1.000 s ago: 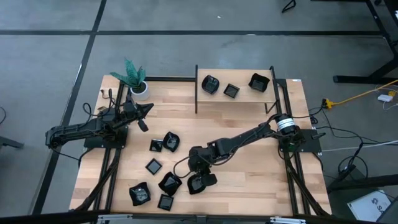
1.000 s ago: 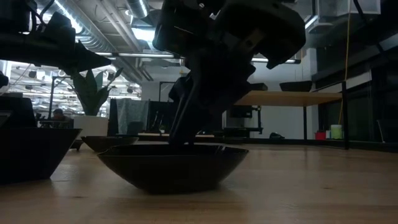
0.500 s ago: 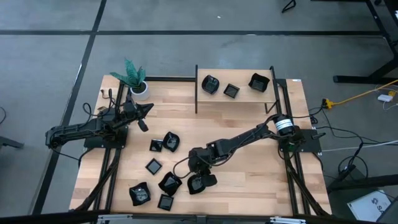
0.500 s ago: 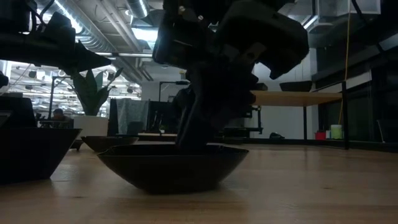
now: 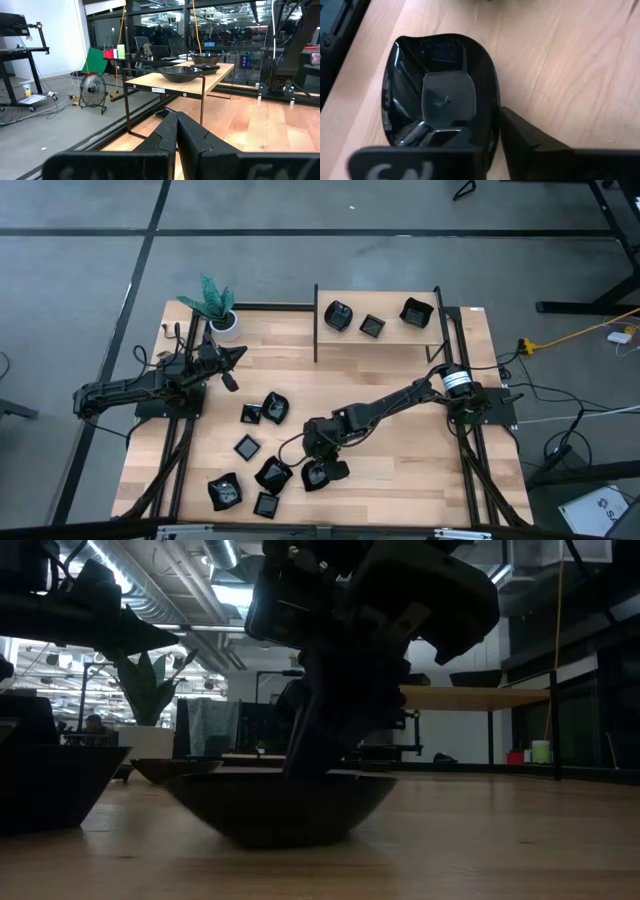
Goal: Pick & Place Mini shaped plates
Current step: Stack the black leaf-shaped plate on top of the black leaf-shaped plate on the shelf, then move the shelf to the center of the table
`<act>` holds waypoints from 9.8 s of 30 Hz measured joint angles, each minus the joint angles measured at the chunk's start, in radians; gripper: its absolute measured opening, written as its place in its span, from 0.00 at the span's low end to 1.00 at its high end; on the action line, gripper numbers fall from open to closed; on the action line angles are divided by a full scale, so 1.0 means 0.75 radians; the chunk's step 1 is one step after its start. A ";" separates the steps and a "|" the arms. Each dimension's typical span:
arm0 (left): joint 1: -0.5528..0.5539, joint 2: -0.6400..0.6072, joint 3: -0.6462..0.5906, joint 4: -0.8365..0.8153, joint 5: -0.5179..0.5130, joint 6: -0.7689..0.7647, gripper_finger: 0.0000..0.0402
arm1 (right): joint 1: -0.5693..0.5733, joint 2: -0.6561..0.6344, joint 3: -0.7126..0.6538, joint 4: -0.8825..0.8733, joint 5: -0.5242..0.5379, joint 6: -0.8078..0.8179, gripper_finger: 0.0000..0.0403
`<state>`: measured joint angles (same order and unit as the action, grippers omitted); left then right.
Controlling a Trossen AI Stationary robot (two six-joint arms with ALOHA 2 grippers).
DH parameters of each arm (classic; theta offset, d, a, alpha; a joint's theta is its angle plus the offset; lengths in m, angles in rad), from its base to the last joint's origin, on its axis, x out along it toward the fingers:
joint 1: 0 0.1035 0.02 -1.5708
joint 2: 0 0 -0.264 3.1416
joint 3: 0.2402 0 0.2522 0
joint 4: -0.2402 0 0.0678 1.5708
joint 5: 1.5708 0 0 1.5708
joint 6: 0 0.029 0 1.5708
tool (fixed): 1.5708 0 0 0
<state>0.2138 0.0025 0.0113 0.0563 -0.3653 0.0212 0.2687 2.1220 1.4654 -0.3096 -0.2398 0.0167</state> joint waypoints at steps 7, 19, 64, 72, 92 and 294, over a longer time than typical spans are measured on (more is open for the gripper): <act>0.000 0.000 0.000 -0.001 0.000 0.000 0.01 | 0.000 -0.002 0.001 0.019 0.001 0.028 0.03; 0.000 0.000 0.000 -0.001 0.000 0.000 0.01 | 0.000 -0.093 0.001 -0.055 0.034 0.042 0.02; 0.000 0.000 0.000 0.000 0.000 0.000 0.01 | -0.224 -0.691 0.001 -0.482 0.076 -0.117 0.01; 0.000 0.000 0.000 0.000 0.000 0.000 0.01 | -0.339 -0.768 0.001 -0.514 0.075 -0.162 0.02; 0.000 0.000 0.000 0.000 0.000 0.000 0.01 | -0.664 -0.878 0.001 -0.639 0.075 -0.200 0.02; 0.000 0.000 0.000 0.000 0.000 0.000 0.01 | -0.310 -0.143 -0.557 0.900 1.671 0.211 0.00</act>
<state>0.2138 0.0025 0.0113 0.0563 -0.3653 0.0212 0.0360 2.0144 1.0477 0.3653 1.0134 0.1748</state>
